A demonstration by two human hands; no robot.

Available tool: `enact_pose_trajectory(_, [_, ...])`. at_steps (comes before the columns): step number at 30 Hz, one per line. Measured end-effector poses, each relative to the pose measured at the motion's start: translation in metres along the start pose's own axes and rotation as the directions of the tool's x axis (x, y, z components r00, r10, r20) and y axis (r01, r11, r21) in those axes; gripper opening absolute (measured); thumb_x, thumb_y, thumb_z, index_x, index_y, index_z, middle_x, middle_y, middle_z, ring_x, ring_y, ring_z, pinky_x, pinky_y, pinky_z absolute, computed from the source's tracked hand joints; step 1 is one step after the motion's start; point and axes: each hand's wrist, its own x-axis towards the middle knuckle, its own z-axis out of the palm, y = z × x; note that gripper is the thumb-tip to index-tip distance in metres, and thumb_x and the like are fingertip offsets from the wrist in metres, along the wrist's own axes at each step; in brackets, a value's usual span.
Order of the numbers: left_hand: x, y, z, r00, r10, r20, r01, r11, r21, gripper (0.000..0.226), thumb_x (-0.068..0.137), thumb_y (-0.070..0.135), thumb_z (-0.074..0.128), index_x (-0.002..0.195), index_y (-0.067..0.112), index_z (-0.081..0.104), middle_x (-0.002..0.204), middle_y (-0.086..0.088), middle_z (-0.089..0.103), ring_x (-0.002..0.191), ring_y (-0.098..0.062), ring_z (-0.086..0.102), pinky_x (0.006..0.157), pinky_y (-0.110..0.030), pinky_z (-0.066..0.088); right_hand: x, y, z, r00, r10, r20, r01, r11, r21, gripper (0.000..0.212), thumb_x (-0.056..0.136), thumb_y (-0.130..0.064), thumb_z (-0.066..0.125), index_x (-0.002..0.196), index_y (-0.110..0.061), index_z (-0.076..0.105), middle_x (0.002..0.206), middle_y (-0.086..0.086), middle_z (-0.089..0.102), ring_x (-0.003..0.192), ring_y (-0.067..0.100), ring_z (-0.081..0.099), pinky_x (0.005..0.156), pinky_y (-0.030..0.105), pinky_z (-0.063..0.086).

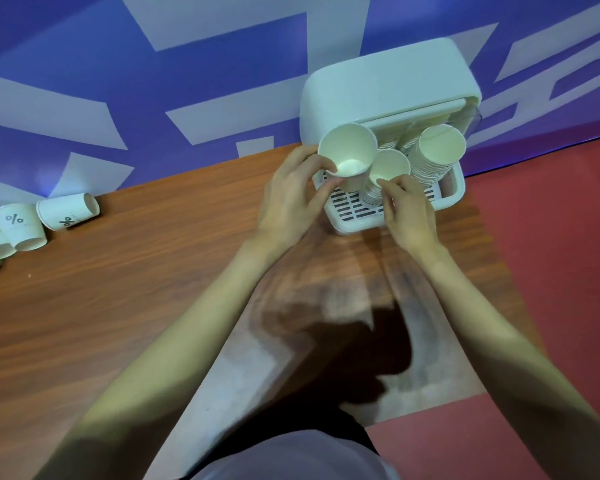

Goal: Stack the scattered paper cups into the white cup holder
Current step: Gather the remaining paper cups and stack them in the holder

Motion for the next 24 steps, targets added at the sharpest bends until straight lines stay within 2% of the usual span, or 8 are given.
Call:
enact_pose_trajectory(5, [0.012,0.014,0.019,0.997,0.072,0.022,-0.072,0.997,0.025,0.02,0.089,0.029,0.062,0.097,0.011,0.065,0.121,-0.004,0.058,0.107,-0.019,0.057,0.08,-0.036,0.05,-0.016,-0.001,-0.01,0.995,0.032,-0.097,-0.022,0.994,0.109,0.037,0.094,-0.015,0.052,0.129,-0.004,0.051,0.124,0.015,0.05,0.114,0.027,0.05,0.082,0.035,0.047])
enact_pose_trajectory(10, [0.024,0.025,0.045,0.98,0.18,0.08,-0.191,0.968,0.165,0.021,0.088,0.029,0.063,0.096,0.01,0.065,0.12,-0.007,0.058,0.099,-0.025,0.06,0.062,-0.033,0.049,-0.046,0.003,-0.024,0.998,0.038,-0.056,-0.033,0.996,0.078,0.044,0.091,-0.024,0.053,0.129,-0.002,0.05,0.124,0.017,0.05,0.117,0.029,0.045,0.096,0.037,0.041])
enact_pose_trajectory(16, [0.025,0.022,0.068,0.982,0.104,0.158,-0.148,0.944,0.296,0.024,0.09,0.03,0.06,0.096,0.006,0.064,0.12,-0.01,0.058,0.098,-0.031,0.06,0.061,-0.038,0.048,-0.073,0.006,-0.03,0.998,0.053,0.025,-0.054,0.998,0.029,0.046,0.091,-0.027,0.051,0.128,0.0,0.05,0.122,0.019,0.05,0.112,0.033,0.046,0.097,0.04,0.04])
enact_pose_trajectory(20, [0.024,0.015,0.076,0.969,0.006,0.246,-0.09,0.94,0.329,0.031,0.093,0.03,0.056,0.114,0.008,0.06,0.126,-0.009,0.053,0.105,-0.032,0.056,0.07,-0.041,0.05,-0.081,0.003,-0.033,0.997,0.053,0.058,-0.055,0.998,0.02,0.044,0.091,-0.025,0.053,0.127,0.0,0.05,0.122,0.019,0.049,0.111,0.033,0.046,0.095,0.039,0.041])
enact_pose_trajectory(24, [0.014,0.007,0.071,0.97,-0.036,0.239,-0.04,0.951,0.305,0.036,0.091,0.021,0.055,0.126,0.012,0.054,0.129,-0.007,0.052,0.113,-0.029,0.053,0.079,-0.041,0.05,-0.084,-0.004,-0.034,0.995,0.032,0.092,-0.034,0.999,0.027,0.045,0.091,-0.027,0.051,0.128,0.0,0.05,0.121,0.019,0.05,0.111,0.033,0.047,0.096,0.041,0.042])
